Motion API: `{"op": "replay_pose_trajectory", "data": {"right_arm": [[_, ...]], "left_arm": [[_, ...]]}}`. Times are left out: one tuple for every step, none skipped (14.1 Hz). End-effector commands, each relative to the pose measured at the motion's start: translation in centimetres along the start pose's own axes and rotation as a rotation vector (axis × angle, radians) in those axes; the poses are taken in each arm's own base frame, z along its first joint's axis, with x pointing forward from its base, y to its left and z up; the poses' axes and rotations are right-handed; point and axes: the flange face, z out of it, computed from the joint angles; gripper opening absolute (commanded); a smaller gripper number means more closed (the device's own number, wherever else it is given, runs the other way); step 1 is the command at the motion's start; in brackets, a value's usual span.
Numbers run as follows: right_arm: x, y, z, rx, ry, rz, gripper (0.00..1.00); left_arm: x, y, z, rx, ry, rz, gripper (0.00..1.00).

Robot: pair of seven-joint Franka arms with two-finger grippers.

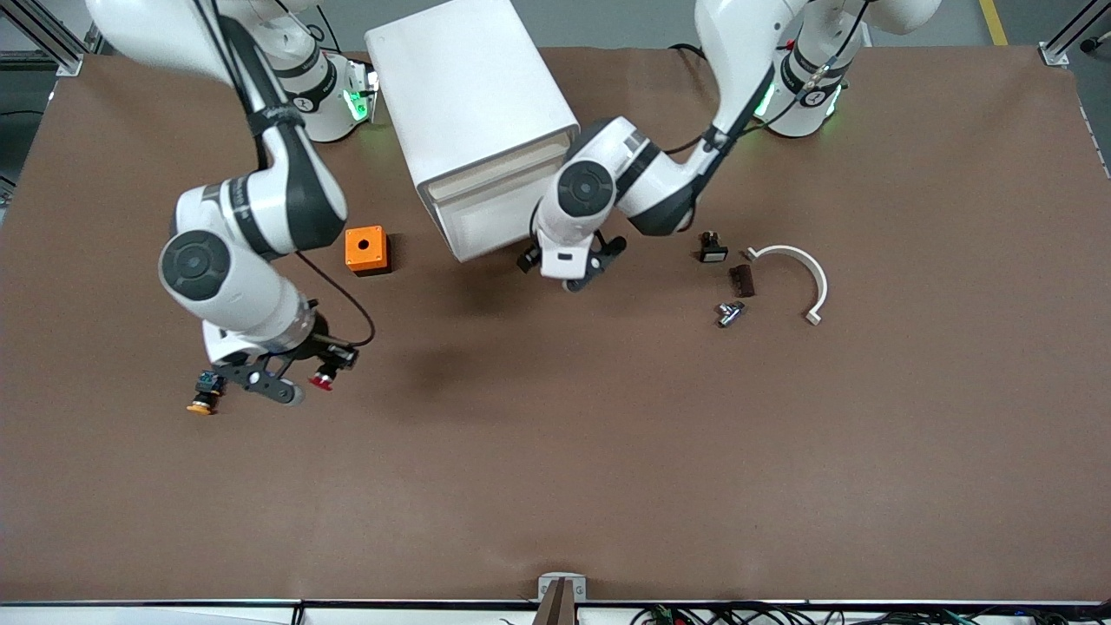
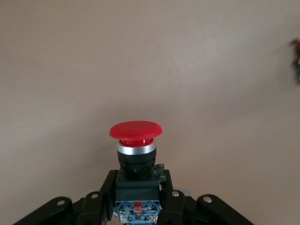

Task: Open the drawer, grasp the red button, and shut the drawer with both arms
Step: 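Lift the red button with the right gripper while the left gripper pushes the drawer shut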

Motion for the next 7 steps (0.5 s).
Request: {"op": "replay_pose_trajectory", "data": {"right_arm": [[1.8,3.8,2.6,-0.007,-0.007,-0.082,0.0],[2.7,5.2,4.1,-0.012,-0.015,-0.101,0.0],[3.6,6.5,5.7,-0.013,-0.017,-0.115,0.0],[4.2,7.7,7.3,-0.016,-0.022,-0.129,0.0],[4.8,8.7,8.5,-0.016,-0.025,-0.137,0.0],[5.1,9.4,9.5,-0.017,-0.028,-0.144,0.0],[5.5,9.9,10.2,-0.015,-0.024,-0.148,0.0]], "left_arm": [[-4.3,-1.4,0.7,0.011,-0.013,-0.027,1.0],[-5.7,-1.7,1.4,0.022,-0.012,-0.028,1.0],[-7.0,-2.1,2.1,0.034,-0.009,-0.032,1.0],[-8.1,-2.4,2.4,0.039,-0.007,-0.036,1.0],[-8.7,-2.5,2.6,0.043,-0.006,-0.042,1.0],[-8.8,-2.6,2.8,0.049,-0.004,-0.048,1.0],[-8.8,-2.7,2.6,0.051,0.001,-0.05,1.0]]}}
